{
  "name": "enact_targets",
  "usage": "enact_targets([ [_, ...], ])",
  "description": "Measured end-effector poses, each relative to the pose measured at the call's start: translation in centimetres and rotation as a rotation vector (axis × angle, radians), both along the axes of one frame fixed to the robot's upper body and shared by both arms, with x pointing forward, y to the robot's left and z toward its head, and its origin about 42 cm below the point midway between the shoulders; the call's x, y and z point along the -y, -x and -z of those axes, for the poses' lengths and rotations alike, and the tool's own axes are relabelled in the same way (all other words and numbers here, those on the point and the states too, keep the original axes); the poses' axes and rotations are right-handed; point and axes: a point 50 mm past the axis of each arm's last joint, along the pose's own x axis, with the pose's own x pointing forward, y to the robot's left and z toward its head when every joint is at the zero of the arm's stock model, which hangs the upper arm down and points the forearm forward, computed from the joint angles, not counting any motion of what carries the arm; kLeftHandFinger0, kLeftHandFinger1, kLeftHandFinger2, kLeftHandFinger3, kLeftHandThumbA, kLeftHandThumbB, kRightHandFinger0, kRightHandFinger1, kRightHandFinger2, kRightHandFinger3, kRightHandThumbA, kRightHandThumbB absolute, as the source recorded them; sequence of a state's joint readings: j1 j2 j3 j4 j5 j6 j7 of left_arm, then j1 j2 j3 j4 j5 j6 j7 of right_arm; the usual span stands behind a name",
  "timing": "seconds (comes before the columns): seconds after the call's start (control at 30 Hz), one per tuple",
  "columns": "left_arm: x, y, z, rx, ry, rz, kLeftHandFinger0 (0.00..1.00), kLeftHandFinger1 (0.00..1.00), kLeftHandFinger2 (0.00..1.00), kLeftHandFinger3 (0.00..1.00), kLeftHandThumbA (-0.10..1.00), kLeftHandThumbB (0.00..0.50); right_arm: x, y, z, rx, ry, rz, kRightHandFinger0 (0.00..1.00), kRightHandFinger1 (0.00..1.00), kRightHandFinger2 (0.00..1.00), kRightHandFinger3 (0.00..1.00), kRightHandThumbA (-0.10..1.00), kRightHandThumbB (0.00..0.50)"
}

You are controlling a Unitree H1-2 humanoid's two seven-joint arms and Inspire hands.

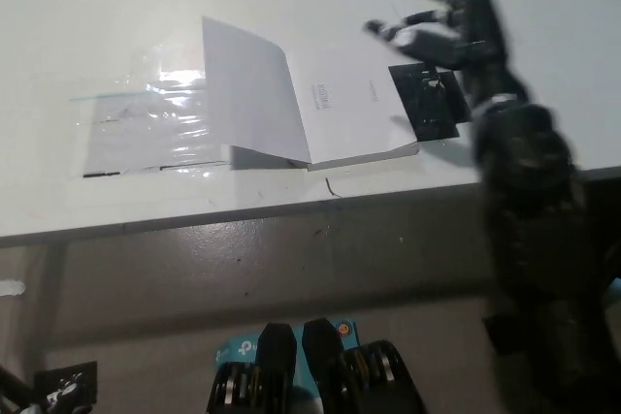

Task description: The robot uses its right hand to slide under the cover of the book kept in the middle of the desk and open it

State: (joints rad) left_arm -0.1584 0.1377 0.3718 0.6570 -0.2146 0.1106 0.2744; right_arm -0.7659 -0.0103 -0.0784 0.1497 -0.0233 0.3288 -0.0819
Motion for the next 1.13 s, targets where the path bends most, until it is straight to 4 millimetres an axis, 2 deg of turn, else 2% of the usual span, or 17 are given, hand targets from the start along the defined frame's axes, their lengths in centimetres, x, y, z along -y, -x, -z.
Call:
enact_targets([
  [0.03,0.0,0.0,0.0,0.000,0.000,-0.001,0.57,0.54,0.68,0.66,0.69,0.014,0.8,0.4,0.4,-0.011,-0.020,0.012,0.50,0.74,0.88,1.00,0.99,0.108],
  [0.1,-0.1,0.0,0.0,0.000,0.002,-0.005,0.58,0.55,0.69,0.68,0.69,0.011,2.6,1.5,1.7,-0.038,-0.052,0.042,0.48,0.73,0.85,1.00,0.99,0.124],
  [0.17,-0.2,0.1,0.1,-0.001,0.005,-0.011,0.62,0.59,0.72,0.69,0.70,0.004,3.9,2.7,3.0,-0.060,-0.077,0.067,0.49,0.71,0.81,1.00,0.95,0.179],
  [0.27,-0.1,0.0,0.0,0.003,0.007,-0.012,0.61,0.56,0.71,0.66,0.71,0.004,6.3,5.2,4.7,-0.078,-0.123,0.126,0.53,0.71,0.80,1.00,0.98,0.139],
  [0.3,-0.2,0.0,0.0,0.002,0.007,-0.013,0.62,0.57,0.71,0.66,0.70,0.001,6.8,5.8,5.4,-0.087,-0.129,0.140,0.56,0.75,0.83,1.00,1.00,0.043],
  [0.33,-0.2,0.0,0.1,0.002,0.007,-0.014,0.62,0.57,0.71,0.65,0.70,0.000,7.7,6.9,6.4,-0.100,-0.146,0.169,0.54,0.71,0.79,1.00,0.99,0.108],
  [0.37,-0.2,0.1,0.1,0.002,0.007,-0.016,0.62,0.57,0.70,0.65,0.68,0.000,8.4,7.8,7.3,-0.116,-0.162,0.195,0.53,0.71,0.78,1.00,0.94,0.084],
  [0.47,-0.1,0.0,0.1,0.007,0.009,-0.019,0.62,0.56,0.71,0.69,0.67,0.000,10.3,9.9,10.8,-0.191,-0.198,0.284,0.55,0.73,0.78,1.00,0.92,0.086],
  [0.53,-0.2,0.2,0.2,0.007,0.009,-0.023,0.62,0.55,0.69,0.69,0.65,0.000,11.4,11.1,12.8,-0.236,-0.222,0.344,0.64,0.79,0.86,1.00,0.90,0.038],
  [0.63,-0.1,0.2,0.2,0.009,0.012,-0.025,0.62,0.55,0.67,0.66,0.65,0.000,13.3,12.7,16.5,-0.313,-0.282,0.450,0.62,0.78,0.85,1.00,0.88,0.041],
  [0.67,-0.1,0.2,0.2,0.009,0.013,-0.027,0.63,0.56,0.66,0.64,0.65,0.000,13.6,13.1,17.3,-0.331,-0.291,0.471,0.60,0.76,0.85,1.00,0.85,0.016],
  [0.77,-0.1,0.2,0.3,0.008,0.016,-0.028,0.61,0.54,0.66,0.64,0.66,0.000,14.7,14.2,19.8,-0.377,-0.331,0.554,0.58,0.76,0.83,1.00,0.78,0.022],
  [0.83,-0.1,0.3,0.5,0.003,0.019,-0.029,0.61,0.55,0.67,0.65,0.64,0.001,15.2,14.5,20.6,-0.389,-0.347,0.591,0.64,0.79,0.86,1.00,0.77,0.014],
  [0.93,0.0,0.5,0.8,-0.009,0.026,-0.033,0.62,0.56,0.68,0.66,0.65,0.000,15.7,14.8,22.0,-0.404,-0.363,0.633,0.65,0.81,0.86,1.00,0.80,0.023],
  [1.03,0.0,0.6,1.0,-0.009,0.028,-0.035,0.63,0.56,0.66,0.66,0.66,0.010,15.7,15.1,24.2,-0.456,-0.366,0.659,0.61,0.78,0.86,1.00,0.79,0.084],
  [1.07,0.0,0.7,1.1,-0.010,0.028,-0.036,0.64,0.58,0.68,0.66,0.67,0.010,15.6,15.3,25.0,-0.475,-0.370,0.669,0.58,0.72,0.82,1.00,0.79,0.087],
  [1.13,0.0,0.8,1.2,-0.011,0.029,-0.036,0.63,0.57,0.67,0.66,0.67,0.025,15.3,15.7,26.7,-0.521,-0.382,0.682,0.51,0.69,0.79,0.96,0.81,0.115],
])
